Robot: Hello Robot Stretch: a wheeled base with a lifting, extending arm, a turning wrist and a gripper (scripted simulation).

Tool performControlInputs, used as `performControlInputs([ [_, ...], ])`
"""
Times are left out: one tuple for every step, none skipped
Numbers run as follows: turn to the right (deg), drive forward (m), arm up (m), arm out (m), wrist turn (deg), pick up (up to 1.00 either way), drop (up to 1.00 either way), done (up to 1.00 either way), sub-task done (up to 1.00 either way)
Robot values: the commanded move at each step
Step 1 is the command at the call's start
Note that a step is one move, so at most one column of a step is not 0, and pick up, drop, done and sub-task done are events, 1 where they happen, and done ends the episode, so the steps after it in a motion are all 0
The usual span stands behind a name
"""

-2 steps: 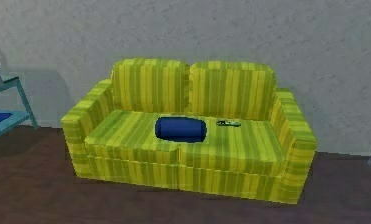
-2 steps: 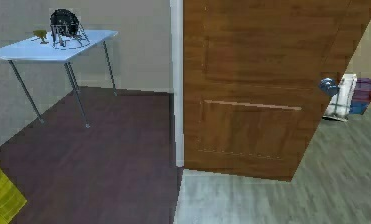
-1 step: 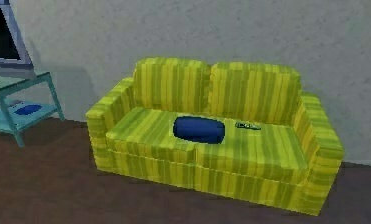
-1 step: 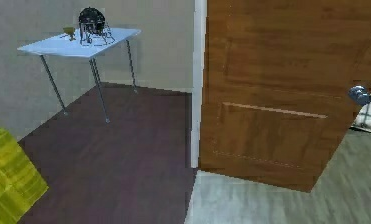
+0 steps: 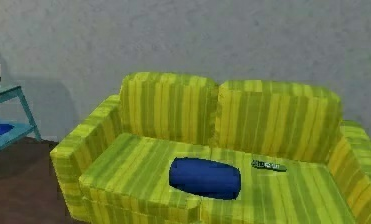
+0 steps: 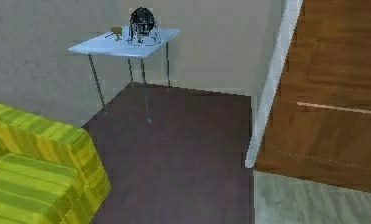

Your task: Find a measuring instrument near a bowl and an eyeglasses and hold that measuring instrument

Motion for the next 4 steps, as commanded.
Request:
performControlInputs([
  [-45.0, 0.0, 0.0, 0.0, 0.0, 0.0, 0.0, 0.0, 0.0],
  [-21.0, 0.0, 0.0, 0.0, 0.0, 0.0, 0.0, 0.0, 0.0],
  [0.0, 1.0, 0.0, 0.0, 0.0, 0.0, 0.0, 0.0, 0.0],
  [0.0, 1.0, 0.0, 0.0, 0.0, 0.0, 0.0, 0.0, 0.0],
])
